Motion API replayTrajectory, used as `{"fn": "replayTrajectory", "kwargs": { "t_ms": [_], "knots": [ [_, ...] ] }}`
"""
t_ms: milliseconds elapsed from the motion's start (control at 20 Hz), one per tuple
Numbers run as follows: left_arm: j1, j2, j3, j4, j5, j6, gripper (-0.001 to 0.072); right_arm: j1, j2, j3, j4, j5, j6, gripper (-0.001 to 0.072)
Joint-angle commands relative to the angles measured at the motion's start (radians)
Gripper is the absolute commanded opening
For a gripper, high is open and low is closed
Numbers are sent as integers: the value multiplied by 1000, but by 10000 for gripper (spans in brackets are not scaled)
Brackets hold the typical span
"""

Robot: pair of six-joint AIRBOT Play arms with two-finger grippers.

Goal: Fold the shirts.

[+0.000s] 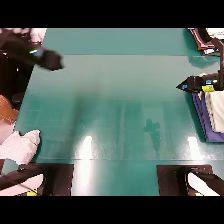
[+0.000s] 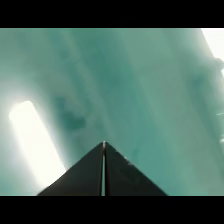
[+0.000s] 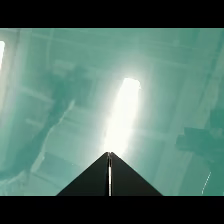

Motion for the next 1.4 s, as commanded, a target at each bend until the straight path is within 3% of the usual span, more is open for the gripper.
{"fn": "replayTrajectory", "kwargs": {
  "t_ms": [0,250,300,400,650,850,900,1000,1050,1150,1200,1350],
  "knots": [
    [167,215,-249,123,-90,-8,22,1,0,0,0,0,0,16],
    [369,375,-607,229,-152,-47,24,1,0,-1,-1,0,0,15],
    [395,378,-661,268,-160,-66,78,1,0,-1,-1,0,0,15],
    [427,377,-753,341,-153,-113,690,1,0,-1,-1,0,0,16],
    [438,377,-939,484,-85,-157,718,1,0,-2,-1,-2,0,16],
    [438,377,-1035,488,-3,-199,716,1,0,-2,0,-7,0,15],
    [438,377,-1045,489,13,-219,684,1,0,-2,0,-8,0,16],
    [438,377,-1046,488,28,-216,206,1,0,-2,0,-7,0,16],
    [438,378,-1046,488,37,-216,119,1,0,-2,0,-7,0,15],
    [438,378,-1046,485,43,-216,120,1,0,-2,0,-7,0,16],
    [438,378,-1046,483,45,-215,27,1,0,-2,0,-7,0,16],
    [438,380,-1020,443,39,-211,21,1,0,-1,0,-6,0,15]
  ]
}}
